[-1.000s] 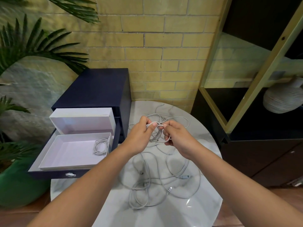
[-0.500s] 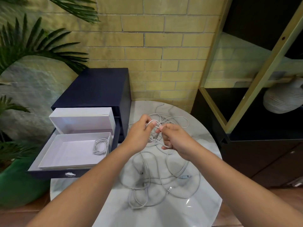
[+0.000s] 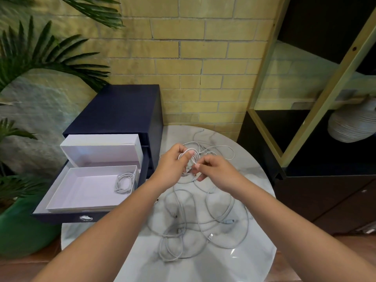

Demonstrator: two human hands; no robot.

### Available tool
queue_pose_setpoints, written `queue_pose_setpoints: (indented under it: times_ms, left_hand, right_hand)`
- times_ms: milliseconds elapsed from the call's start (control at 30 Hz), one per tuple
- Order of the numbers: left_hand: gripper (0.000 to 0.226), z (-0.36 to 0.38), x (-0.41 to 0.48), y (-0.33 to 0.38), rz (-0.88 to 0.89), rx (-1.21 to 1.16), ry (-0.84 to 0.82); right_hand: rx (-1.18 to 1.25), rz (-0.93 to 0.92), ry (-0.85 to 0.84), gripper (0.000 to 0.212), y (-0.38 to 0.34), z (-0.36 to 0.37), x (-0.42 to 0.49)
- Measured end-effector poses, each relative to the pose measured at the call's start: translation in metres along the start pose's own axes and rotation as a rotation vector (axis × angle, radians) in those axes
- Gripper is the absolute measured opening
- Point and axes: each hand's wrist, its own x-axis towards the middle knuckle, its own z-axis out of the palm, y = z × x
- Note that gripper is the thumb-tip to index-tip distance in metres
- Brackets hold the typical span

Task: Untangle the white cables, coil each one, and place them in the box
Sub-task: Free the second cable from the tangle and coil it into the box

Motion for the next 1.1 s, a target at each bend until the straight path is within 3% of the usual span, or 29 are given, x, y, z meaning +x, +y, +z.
queue_pose_setpoints:
  times_ms: [167,300,533,733,900,1100]
  left_hand:
    - [0.027,0.002,0.002,-0.003,-0.071,0.050,-0.037]
    - [0.024,0.003,0.003,-0.003,-0.065,0.068,-0.055]
    - [0.020,0.004,0.002,0.002,0.010,0.159,0.018]
    - [0.024,0.007,-0.001,0.005,-0.050,0.037,-0.064]
    - [0.025,0.005,0.000,0.009,-0.088,-0.058,-0.089]
    - [0.028,0.001,0.002,0.011,-0.107,-0.066,-0.154]
  right_hand:
    - [-0.613,-0.092,0.024,0.018,-0.002,0.005,-0.003]
    - [-0.860,-0.191,0.061,0.021,-0.010,0.005,-0.006]
    - [-0.727,-0.235,0.075,0.017,-0.008,0.005,-0.002]
    - [-0.353,-0.186,0.192,0.022,0.006,0.012,0.008]
    - [-0.422,-0.286,0.159,0.010,0.011,0.010,0.007]
    - [-0.636,-0.532,0.317,0.008,0.021,0.012,0.000]
